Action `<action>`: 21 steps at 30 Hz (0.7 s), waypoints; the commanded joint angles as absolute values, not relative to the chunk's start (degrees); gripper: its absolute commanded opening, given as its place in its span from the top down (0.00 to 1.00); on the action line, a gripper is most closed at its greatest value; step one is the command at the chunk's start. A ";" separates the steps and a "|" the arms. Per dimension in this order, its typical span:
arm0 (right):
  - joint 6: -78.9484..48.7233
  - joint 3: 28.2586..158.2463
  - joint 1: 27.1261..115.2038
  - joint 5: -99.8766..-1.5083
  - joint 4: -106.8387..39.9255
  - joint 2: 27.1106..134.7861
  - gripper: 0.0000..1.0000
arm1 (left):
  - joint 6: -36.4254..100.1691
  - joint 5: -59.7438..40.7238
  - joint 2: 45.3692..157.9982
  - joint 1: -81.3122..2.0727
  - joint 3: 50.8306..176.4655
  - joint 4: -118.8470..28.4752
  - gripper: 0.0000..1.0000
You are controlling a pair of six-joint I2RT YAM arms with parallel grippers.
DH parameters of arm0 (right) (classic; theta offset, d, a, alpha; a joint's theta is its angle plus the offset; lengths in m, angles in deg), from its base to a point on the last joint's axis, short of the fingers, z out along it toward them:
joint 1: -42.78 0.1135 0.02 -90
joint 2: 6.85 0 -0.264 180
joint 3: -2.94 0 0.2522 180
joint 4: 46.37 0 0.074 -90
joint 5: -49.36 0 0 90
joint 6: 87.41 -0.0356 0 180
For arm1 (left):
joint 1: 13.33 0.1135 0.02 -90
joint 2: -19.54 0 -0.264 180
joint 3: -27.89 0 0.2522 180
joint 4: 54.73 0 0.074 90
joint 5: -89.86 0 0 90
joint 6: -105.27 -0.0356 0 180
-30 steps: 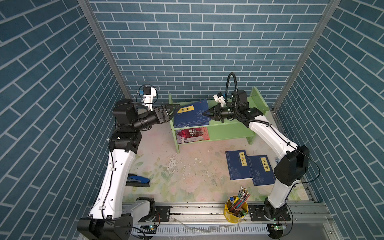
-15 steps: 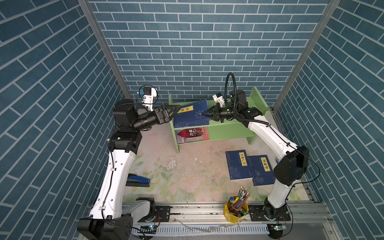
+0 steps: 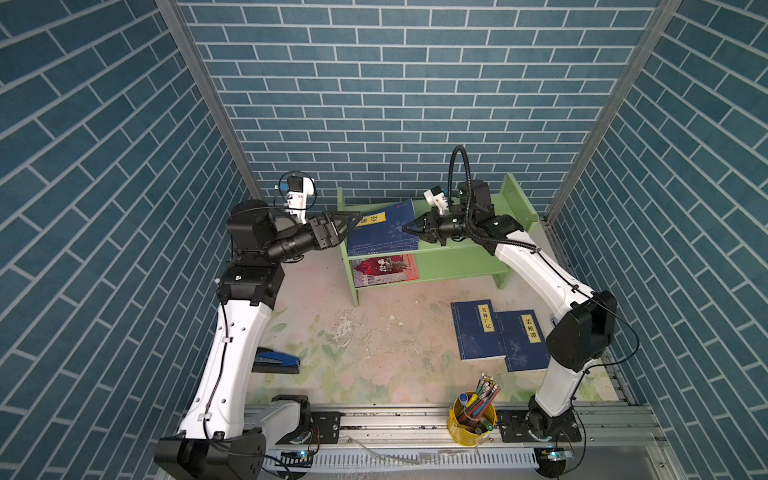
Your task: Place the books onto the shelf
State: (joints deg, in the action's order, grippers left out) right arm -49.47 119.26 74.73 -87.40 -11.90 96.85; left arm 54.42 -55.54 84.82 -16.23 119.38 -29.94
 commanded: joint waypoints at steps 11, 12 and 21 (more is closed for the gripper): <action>-43.22 122.90 75.47 -82.86 -3.52 97.83 0.57 | 53.45 -56.21 83.35 -15.88 118.20 -31.40 0.10; -42.82 123.39 75.43 -82.66 -2.78 97.89 0.56 | 53.41 -56.21 83.27 -15.88 118.06 -31.33 0.10; -37.96 129.43 75.82 -77.38 7.80 99.76 0.51 | 51.77 -56.21 82.65 -15.90 118.02 -30.16 0.10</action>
